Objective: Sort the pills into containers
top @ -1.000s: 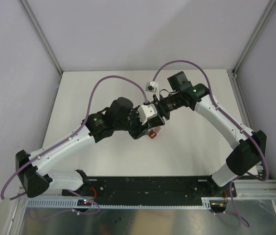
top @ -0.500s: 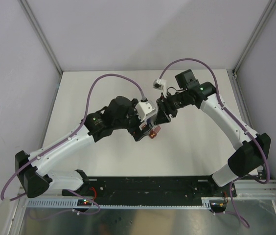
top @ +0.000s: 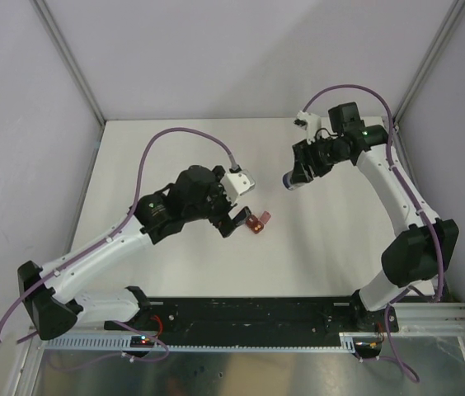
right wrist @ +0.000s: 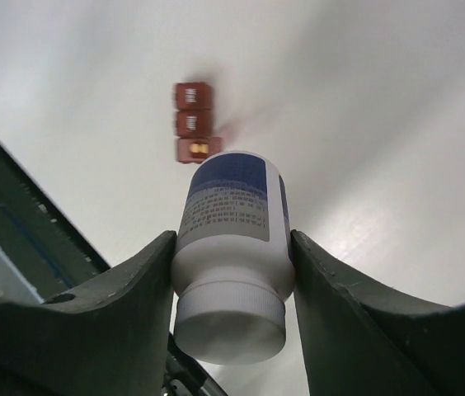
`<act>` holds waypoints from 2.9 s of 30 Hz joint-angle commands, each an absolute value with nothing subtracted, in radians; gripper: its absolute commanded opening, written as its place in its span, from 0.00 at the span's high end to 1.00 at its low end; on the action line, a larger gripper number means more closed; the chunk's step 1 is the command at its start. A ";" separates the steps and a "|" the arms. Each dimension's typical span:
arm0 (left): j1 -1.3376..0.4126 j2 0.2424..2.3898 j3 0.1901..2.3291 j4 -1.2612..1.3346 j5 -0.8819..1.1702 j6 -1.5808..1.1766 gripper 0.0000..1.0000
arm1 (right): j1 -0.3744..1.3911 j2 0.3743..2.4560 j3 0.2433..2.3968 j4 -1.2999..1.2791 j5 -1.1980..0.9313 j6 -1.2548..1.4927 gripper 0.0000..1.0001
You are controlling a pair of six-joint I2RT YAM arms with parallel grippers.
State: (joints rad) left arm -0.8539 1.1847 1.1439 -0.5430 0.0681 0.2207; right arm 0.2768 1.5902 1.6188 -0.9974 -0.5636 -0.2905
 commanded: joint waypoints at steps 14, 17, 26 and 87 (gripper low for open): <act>-0.847 1.113 1.106 -0.524 0.024 0.262 0.00 | 0.148 1.841 1.750 -0.962 -0.225 -0.332 1.00; -0.848 1.109 1.104 -0.525 0.027 0.264 0.00 | 0.144 1.890 1.750 -0.933 -0.181 -0.331 0.99; -0.847 1.100 1.092 -0.525 0.036 0.273 0.00 | 0.138 2.015 1.735 -0.893 -0.124 -0.342 0.99; -0.700 1.580 1.165 -0.552 0.307 0.843 0.00 | 0.283 1.329 1.331 -0.758 -0.201 -0.268 0.01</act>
State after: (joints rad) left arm -0.7147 1.5005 1.0908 -0.5465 0.2676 0.6815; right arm 0.2886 1.3922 1.3666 -0.7853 -0.1688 -0.3061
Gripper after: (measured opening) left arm 0.995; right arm 0.993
